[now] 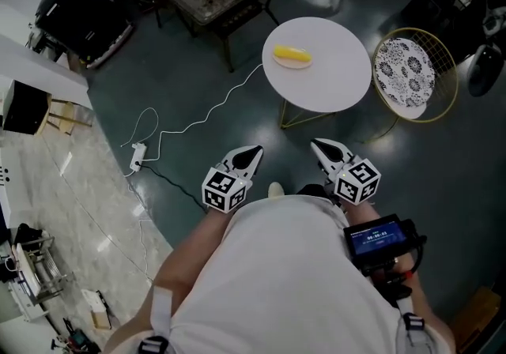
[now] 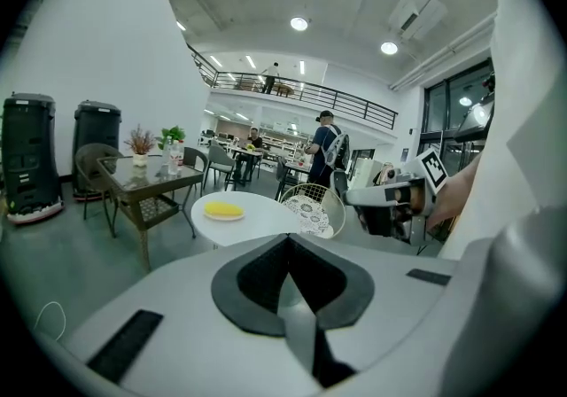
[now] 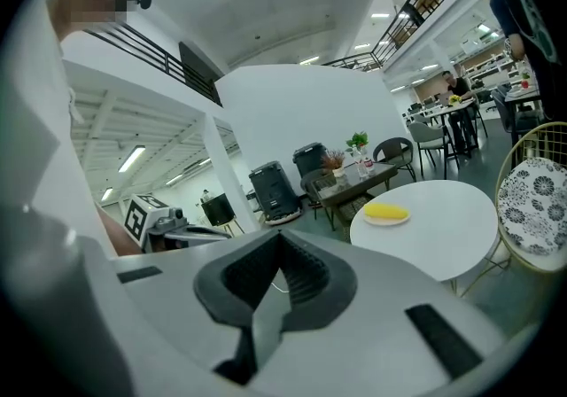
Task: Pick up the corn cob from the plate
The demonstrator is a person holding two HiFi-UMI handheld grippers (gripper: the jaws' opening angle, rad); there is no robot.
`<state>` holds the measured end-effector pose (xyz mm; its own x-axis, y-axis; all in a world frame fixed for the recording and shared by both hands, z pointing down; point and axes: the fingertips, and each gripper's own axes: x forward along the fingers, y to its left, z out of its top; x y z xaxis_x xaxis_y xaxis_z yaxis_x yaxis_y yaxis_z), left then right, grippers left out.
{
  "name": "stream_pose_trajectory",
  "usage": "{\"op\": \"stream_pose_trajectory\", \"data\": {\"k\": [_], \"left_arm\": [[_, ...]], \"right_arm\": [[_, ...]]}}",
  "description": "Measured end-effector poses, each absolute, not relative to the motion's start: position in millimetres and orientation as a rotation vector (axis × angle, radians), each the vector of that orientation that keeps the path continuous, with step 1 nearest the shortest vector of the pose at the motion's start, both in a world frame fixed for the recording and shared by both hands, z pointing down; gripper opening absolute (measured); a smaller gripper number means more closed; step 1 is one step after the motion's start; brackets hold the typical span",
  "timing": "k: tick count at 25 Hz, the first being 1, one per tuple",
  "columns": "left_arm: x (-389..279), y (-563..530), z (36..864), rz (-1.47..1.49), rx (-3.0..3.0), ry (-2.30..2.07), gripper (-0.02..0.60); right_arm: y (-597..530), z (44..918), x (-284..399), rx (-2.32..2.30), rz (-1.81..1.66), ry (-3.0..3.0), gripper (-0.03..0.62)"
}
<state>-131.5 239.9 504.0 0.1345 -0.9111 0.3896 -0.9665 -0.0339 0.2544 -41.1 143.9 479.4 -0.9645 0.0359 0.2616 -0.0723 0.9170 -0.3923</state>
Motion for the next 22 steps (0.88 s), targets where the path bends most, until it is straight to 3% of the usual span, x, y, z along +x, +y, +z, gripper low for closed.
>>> {"op": "stream_pose_trajectory", "data": {"k": [16, 22], "left_arm": [[-132.5, 242.1, 510.1, 0.146, 1.946, -1.789, 0.009], [-161.8, 191.9, 518.9, 0.162, 1.915, -1.784, 0.008]], "right_arm": [[148.9, 484.2, -42.6, 0.025, 0.633, -2.797, 0.008], [96.8, 492.4, -72.6, 0.014, 0.657, -2.785, 0.008]]}}
